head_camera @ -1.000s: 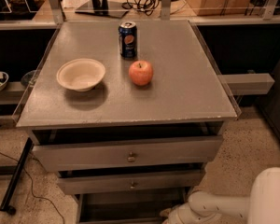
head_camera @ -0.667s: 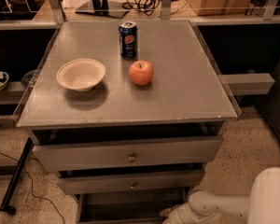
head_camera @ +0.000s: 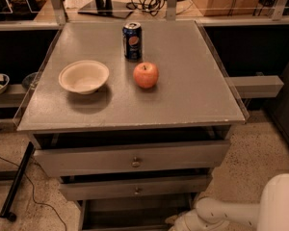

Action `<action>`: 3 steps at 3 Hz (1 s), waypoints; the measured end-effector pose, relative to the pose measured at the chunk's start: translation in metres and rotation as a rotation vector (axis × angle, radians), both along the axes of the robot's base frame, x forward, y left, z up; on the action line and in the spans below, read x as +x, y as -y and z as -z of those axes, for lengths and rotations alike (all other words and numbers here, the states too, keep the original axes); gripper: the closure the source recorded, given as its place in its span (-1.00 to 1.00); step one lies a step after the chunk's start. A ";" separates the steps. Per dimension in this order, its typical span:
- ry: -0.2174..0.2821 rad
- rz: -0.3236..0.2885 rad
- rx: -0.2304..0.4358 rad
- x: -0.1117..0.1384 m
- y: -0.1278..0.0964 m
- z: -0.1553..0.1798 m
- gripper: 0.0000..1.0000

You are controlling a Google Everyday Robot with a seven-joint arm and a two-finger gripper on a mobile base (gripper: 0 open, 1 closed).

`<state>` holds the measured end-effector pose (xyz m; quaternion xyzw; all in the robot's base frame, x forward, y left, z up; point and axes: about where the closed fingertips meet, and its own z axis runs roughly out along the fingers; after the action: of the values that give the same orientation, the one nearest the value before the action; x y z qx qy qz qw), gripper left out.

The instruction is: Open bottom drawer

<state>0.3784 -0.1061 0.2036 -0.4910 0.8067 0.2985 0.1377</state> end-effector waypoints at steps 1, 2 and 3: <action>-0.001 0.003 0.001 -0.001 0.001 -0.001 1.00; -0.001 0.007 0.002 -0.003 0.003 -0.003 1.00; 0.032 0.009 0.006 0.007 0.005 -0.012 1.00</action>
Offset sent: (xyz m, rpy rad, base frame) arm -0.1360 -0.0406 0.0467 0.0353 -0.0064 -0.1233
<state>0.3858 -0.1107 0.2156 -0.4917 0.8058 0.2923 0.1532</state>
